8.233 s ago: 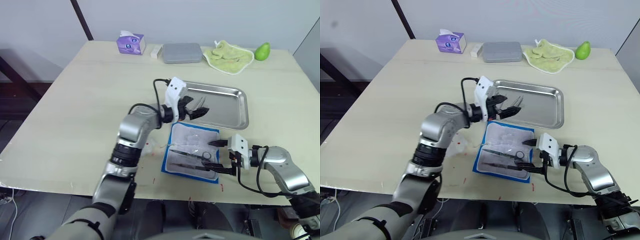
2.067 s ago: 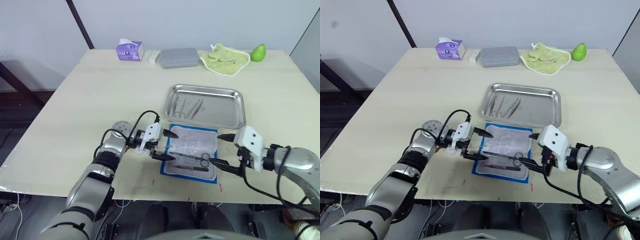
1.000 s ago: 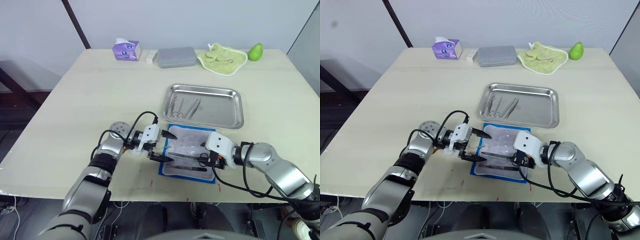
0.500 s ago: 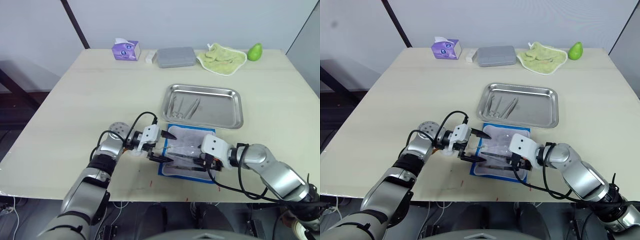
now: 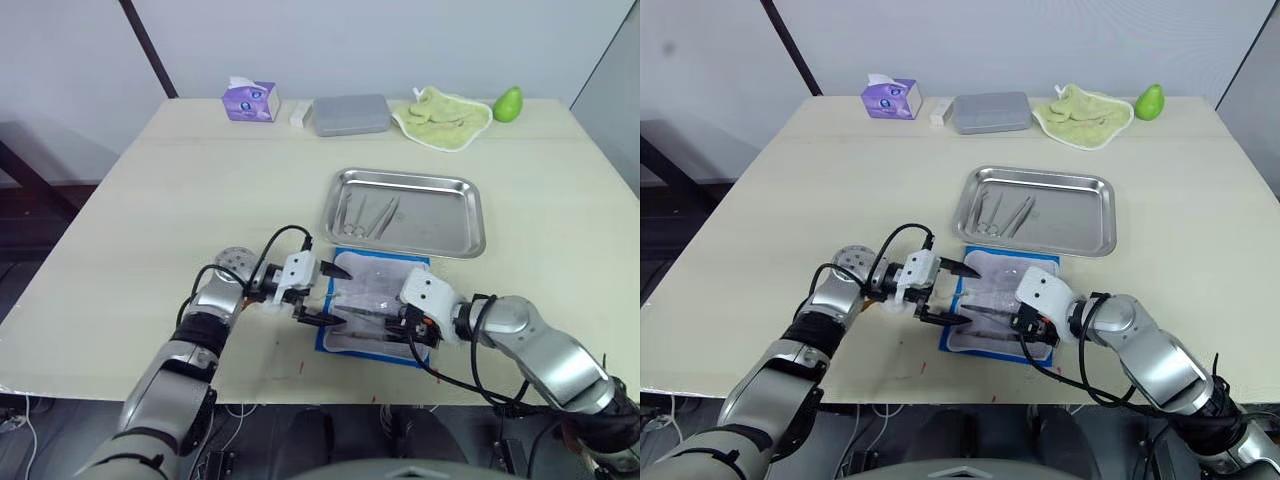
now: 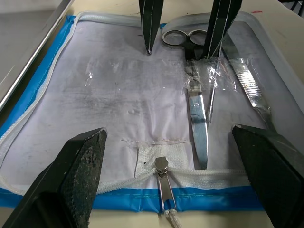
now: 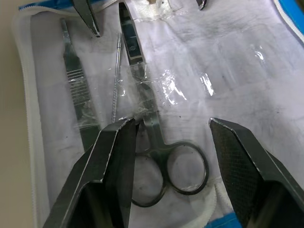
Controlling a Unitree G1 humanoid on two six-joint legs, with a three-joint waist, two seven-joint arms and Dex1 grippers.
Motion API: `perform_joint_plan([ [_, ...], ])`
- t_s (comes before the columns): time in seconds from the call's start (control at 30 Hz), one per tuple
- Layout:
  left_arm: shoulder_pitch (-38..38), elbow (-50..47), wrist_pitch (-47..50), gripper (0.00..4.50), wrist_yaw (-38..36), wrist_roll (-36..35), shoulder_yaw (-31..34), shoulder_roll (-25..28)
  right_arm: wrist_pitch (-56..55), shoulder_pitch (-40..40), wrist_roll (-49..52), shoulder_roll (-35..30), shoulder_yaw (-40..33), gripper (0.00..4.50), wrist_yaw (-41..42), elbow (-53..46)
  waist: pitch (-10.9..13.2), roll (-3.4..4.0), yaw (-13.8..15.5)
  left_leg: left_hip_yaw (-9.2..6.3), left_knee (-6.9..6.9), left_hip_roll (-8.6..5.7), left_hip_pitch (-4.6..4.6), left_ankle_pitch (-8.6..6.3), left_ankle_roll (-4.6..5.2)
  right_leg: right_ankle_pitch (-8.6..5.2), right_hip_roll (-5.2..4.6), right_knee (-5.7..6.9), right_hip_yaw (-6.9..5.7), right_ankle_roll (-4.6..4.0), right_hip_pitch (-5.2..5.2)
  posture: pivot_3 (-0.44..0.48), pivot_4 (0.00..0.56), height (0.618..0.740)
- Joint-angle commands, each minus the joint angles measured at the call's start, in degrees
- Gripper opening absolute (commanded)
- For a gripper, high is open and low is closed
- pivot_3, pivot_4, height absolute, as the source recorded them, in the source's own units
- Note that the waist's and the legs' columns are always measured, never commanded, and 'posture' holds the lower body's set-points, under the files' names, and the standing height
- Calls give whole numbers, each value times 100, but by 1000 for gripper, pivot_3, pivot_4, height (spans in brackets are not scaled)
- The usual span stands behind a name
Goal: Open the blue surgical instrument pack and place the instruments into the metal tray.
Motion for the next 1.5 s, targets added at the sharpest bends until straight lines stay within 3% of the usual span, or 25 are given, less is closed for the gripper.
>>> perform_joint_plan([
  [0.03, 426, 384, 78, 4500, -82, 423, -318, 130, 53, 8, 43, -53, 127, 1072, 12, -58, 0, 0, -8, 0, 0, 0, 1, 0, 1, 0, 0, 0, 0, 0, 0, 0, 150, 740],
  [0.07, 406, 422, 71, 4500, -85, 431, -316, 125, 53, -19, 38, -44, 155, 800, 7, -42, -1, -1, -13, 0, 0, 0, 1, 0, 1, 0, 0, 0, 0, 0, 0, 0, 150, 740],
  [0.63, 396, 342, 139, 4500, -94, 428, -328, 119, 521, -114, 140, 50, 385, 800, -67, 78, -20, -17, -80, -5, -5, 0, 2, -1, 1, -2, 0, -1, -4, -2, 1, 0, 150, 740],
  [0.7, 409, 298, 161, 4500, -90, 423, -329, 123, 589, -129, 197, 63, 389, 92, -56, 108, -28, -24, -81, -8, -7, 1, 3, -1, 1, -2, 0, -2, -4, -3, 1, 0, 150, 740],
  [0.73, 415, 273, 177, 4500, -89, 418, -330, 125, 586, -142, 207, 61, 389, 37, -55, 121, -30, -27, -82, -10, -8, 1, 3, -1, 1, -3, 0, -2, -4, -3, 1, 0, 150, 740],
  [1.5, 442, 47, 413, 4500, -82, 411, -363, 121, 1051, -955, 950, -489, 7, 37, 287, -384, -9, -30, -87, -14, -12, -2, -5, -7, 12, -5, -10, -17, -3, 0, -2, 0, 150, 740],
])
